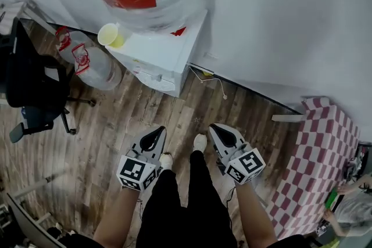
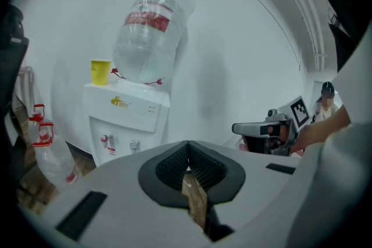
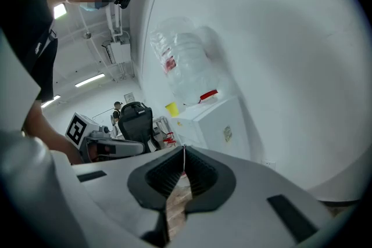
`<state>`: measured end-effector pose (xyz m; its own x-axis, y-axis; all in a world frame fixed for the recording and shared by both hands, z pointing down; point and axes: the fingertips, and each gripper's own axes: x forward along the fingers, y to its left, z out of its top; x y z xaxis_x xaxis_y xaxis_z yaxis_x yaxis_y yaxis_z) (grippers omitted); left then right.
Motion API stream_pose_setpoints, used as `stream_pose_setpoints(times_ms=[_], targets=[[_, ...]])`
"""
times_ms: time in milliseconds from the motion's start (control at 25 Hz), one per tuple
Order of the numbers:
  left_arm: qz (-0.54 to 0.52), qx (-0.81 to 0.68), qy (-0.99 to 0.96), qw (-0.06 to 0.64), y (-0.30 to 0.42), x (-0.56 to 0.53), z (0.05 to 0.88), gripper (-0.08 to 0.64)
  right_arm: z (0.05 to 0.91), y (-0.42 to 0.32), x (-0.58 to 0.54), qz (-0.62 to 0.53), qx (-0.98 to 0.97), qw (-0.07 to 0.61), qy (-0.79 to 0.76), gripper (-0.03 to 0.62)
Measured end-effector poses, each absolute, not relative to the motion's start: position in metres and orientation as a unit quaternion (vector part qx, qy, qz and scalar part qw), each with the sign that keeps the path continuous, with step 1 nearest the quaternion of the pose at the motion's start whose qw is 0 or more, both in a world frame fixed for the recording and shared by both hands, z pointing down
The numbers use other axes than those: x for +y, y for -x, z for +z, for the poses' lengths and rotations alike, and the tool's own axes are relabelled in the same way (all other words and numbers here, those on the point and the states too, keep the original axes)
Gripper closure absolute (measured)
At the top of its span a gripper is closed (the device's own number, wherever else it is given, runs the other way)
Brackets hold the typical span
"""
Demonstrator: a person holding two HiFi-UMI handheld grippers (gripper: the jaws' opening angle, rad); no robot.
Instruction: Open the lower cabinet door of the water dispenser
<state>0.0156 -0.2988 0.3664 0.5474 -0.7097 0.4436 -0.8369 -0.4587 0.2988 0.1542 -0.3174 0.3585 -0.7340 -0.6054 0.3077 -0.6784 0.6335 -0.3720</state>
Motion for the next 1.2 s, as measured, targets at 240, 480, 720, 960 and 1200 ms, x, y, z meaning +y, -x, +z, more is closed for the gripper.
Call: stream_pose_setpoints(times_ms=[240,480,720,960,1200], targets=[[0.142,-0.505,-0.816,0.243,-0.022,-0.332,0.422,0.546,0.425,-0.155,-0.364,0.233,-0.919,0.089,-0.305,0.569],[0.131,-0.525,-0.805,0.245,-0.027,-0.349,0.473,0.546,0.487,-0.149,-0.393,0.221,-0.927,0.096,-0.286,0.569],[0.115,-0.514,-0.82,0.225,-0.025,-0.355,0.554,0.546,0.56,-0.139,-0.405,0.188,-0.936,0.083,-0.284,0.569],[0.097,-0.509,-0.833,0.196,-0.006,-0.364,0.65,0.546,0.646,-0.13,-0.421,0.17,-0.94,0.053,-0.292,0.568],[0.085,-0.512,-0.838,0.168,0.026,-0.381,0.736,0.546,0.734,-0.123,-0.437,0.145,-0.941,0.056,-0.3,0.568]])
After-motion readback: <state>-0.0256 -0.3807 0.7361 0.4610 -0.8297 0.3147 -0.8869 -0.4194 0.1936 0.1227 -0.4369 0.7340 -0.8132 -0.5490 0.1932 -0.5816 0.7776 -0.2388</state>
